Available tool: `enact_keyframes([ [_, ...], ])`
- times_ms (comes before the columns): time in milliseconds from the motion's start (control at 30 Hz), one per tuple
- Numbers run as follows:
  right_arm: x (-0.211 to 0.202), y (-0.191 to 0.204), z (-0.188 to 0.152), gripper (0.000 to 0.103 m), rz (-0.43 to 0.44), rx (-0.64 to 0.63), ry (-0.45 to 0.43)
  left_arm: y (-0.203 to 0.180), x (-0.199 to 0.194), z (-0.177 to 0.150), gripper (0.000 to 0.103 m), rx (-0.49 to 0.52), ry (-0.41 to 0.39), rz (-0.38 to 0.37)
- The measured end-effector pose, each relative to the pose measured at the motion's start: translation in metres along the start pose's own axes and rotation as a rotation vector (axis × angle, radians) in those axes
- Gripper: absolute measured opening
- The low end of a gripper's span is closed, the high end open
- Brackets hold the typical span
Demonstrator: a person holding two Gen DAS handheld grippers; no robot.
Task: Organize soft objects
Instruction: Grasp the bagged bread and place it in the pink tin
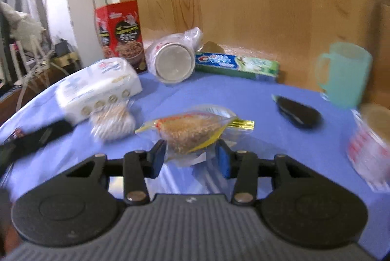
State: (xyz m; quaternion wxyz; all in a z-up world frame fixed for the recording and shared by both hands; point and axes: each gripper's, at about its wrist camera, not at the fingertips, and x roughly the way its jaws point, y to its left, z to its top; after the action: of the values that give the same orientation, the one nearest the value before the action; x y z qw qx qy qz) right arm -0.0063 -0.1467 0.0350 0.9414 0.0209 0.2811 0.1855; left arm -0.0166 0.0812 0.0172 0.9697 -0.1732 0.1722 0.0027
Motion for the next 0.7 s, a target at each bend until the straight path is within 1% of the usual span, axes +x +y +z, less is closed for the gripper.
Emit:
enact_keyframes([
  [67, -0.035, -0.011, -0.023, 0.048, -0.006, -0.008, 0.006, -0.007, 0.001, -0.001, 0.097, 0.045, 0.024, -0.044],
  [133, -0.064, -0.024, -0.046, 0.048, -0.022, 0.006, 0.011, -0.018, 0.001, -0.004, 0.096, 0.112, 0.068, -0.114],
  [167, -0.078, -0.030, -0.057, 0.049, -0.038, 0.013, 0.016, -0.028, 0.001, -0.006, 0.093, 0.154, 0.107, -0.157],
  [200, -0.090, -0.035, -0.067, 0.049, -0.059, 0.015, 0.020, -0.036, 0.000, -0.008, 0.089, 0.169, 0.148, -0.202],
  [300, -0.115, -0.045, -0.091, 0.052, -0.134, 0.008, 0.017, -0.067, -0.005, -0.022, 0.083, 0.156, 0.305, -0.407],
  [367, -0.125, -0.050, -0.098, 0.070, -0.157, 0.025, 0.012, -0.095, -0.008, -0.034, 0.083, 0.191, 0.383, -0.502],
  [400, -0.127, -0.052, -0.100, 0.073, -0.156, 0.037, 0.002, -0.106, -0.008, -0.039, 0.083, 0.209, 0.414, -0.534],
  [433, -0.127, -0.052, -0.100, 0.075, -0.150, 0.043, -0.004, -0.116, -0.007, -0.044, 0.082, 0.225, 0.447, -0.559],
  [467, -0.125, -0.051, -0.099, 0.075, -0.143, 0.043, -0.009, -0.126, -0.005, -0.049, 0.078, 0.241, 0.486, -0.575],
  [500, -0.122, -0.050, -0.097, 0.075, -0.138, 0.036, -0.013, -0.133, -0.003, -0.053, 0.072, 0.253, 0.520, -0.581],
  [533, -0.119, -0.048, -0.095, 0.075, -0.133, 0.021, -0.015, -0.140, 0.000, -0.059, 0.067, 0.265, 0.558, -0.583],
  [633, -0.107, -0.042, -0.095, 0.075, -0.115, -0.034, 0.001, -0.149, 0.000, -0.064, 0.060, 0.295, 0.570, -0.585],
  [667, -0.098, -0.040, -0.094, 0.075, -0.110, -0.043, 0.018, -0.151, 0.000, -0.063, 0.056, 0.282, 0.591, -0.597],
  [700, -0.095, -0.039, -0.095, 0.074, -0.115, -0.053, 0.010, -0.153, 0.001, -0.062, 0.055, 0.270, 0.605, -0.595],
])
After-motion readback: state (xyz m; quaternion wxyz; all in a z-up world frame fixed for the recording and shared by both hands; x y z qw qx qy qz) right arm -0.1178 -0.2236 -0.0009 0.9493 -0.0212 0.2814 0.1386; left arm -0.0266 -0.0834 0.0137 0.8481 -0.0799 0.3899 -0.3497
